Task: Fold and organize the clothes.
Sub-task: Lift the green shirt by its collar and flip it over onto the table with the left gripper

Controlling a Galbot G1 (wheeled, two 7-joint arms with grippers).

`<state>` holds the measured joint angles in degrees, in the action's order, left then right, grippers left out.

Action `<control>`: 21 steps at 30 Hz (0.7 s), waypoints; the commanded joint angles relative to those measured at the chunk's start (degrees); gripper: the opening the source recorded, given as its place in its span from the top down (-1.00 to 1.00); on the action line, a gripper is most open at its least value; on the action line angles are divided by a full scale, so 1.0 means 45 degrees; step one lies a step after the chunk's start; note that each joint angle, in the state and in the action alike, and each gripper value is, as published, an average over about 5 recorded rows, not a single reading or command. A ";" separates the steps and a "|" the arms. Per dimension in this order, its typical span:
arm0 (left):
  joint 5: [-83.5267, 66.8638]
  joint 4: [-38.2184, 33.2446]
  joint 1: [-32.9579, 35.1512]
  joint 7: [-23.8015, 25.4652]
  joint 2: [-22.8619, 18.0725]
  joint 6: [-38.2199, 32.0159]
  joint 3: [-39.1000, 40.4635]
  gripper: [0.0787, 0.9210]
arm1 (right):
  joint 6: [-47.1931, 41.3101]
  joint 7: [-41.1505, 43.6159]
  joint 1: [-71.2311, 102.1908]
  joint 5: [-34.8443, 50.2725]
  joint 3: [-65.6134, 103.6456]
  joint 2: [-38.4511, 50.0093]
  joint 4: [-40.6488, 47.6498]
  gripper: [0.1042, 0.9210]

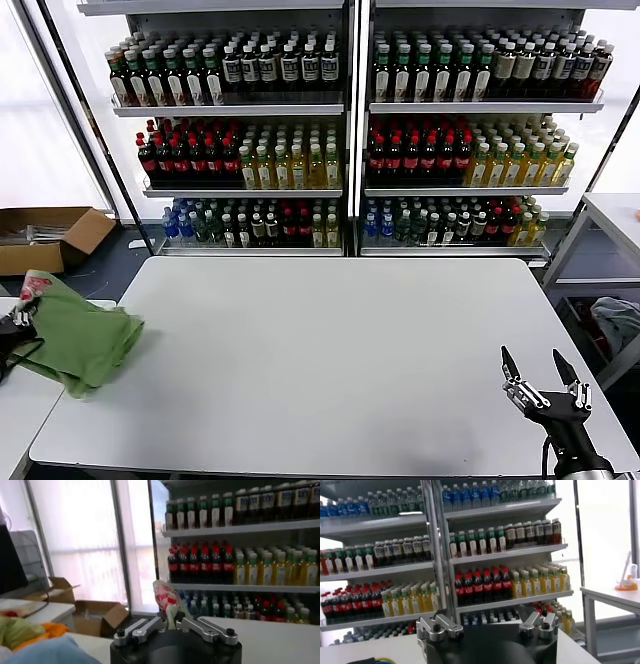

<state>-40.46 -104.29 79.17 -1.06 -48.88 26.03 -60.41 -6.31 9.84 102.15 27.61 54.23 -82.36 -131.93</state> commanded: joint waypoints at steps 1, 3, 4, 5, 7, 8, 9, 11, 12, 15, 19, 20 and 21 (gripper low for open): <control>0.0791 -0.2712 0.0223 -0.0491 -0.0234 0.0813 0.1285 0.88 | 0.0119 0.0008 0.0206 0.0593 0.0450 0.0043 0.0164 -0.76; 0.1064 -0.3420 0.0270 -0.0756 -0.0841 0.0988 0.2491 0.88 | 0.0170 0.0019 0.0299 0.0705 0.0592 0.0056 0.0206 -0.76; 0.1220 -0.3678 0.0254 -0.0884 -0.1137 0.1087 0.3166 0.88 | 0.0196 0.0024 0.0348 0.0762 0.0653 0.0058 0.0224 -0.76; 0.1397 -0.3867 0.0237 -0.0965 -0.1415 0.1162 0.3831 0.88 | 0.0218 0.0030 0.0376 0.0782 0.0686 0.0057 0.0237 -0.76; 0.1764 -0.4143 0.0205 -0.1139 -0.2014 0.1302 0.5336 0.88 | 0.0248 0.0034 0.0390 0.0773 0.0723 0.0042 0.0271 -0.76; 0.1880 -0.4221 0.0197 -0.1213 -0.2240 0.1377 0.5992 0.88 | 0.0257 0.0032 0.0385 0.0770 0.0738 0.0035 0.0284 -0.76; 0.1914 -0.4283 0.0181 -0.1303 -0.2437 0.1432 0.6673 0.88 | 0.0256 0.0027 0.0370 0.0767 0.0755 0.0034 0.0291 -0.76; 0.1755 -0.4366 0.0071 -0.1547 -0.2681 0.1525 0.7977 0.88 | 0.0243 0.0012 0.0325 0.0770 0.0786 0.0043 0.0299 -0.76; 0.1533 -0.4394 -0.0050 -0.1704 -0.2729 0.1552 0.8633 0.88 | 0.0232 0.0003 0.0302 0.0772 0.0797 0.0053 0.0300 -0.76; -0.0811 -0.4656 -0.0656 -0.2809 -0.2757 0.1579 1.0555 0.88 | 0.0172 -0.0033 0.0236 0.0729 0.0767 0.0075 0.0306 -0.76; -0.4998 -0.4823 -0.1817 -0.4536 -0.2887 0.1605 1.2832 0.88 | 0.0063 -0.0108 0.0154 0.0437 0.0608 0.0088 0.0290 -0.76; -0.5155 -0.4612 -0.2084 -0.4637 -0.2963 0.1602 1.3203 0.88 | 0.0030 -0.0131 0.0140 0.0358 0.0566 0.0096 0.0276 -0.76; -0.5153 -0.4326 -0.2318 -0.4625 -0.3046 0.1597 1.3488 0.88 | 0.0000 -0.0152 0.0136 0.0296 0.0529 0.0108 0.0258 -0.76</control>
<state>-39.96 -121.35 77.03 -10.35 -58.01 31.99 -28.71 -6.09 9.32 102.69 29.73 56.72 -81.93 -130.76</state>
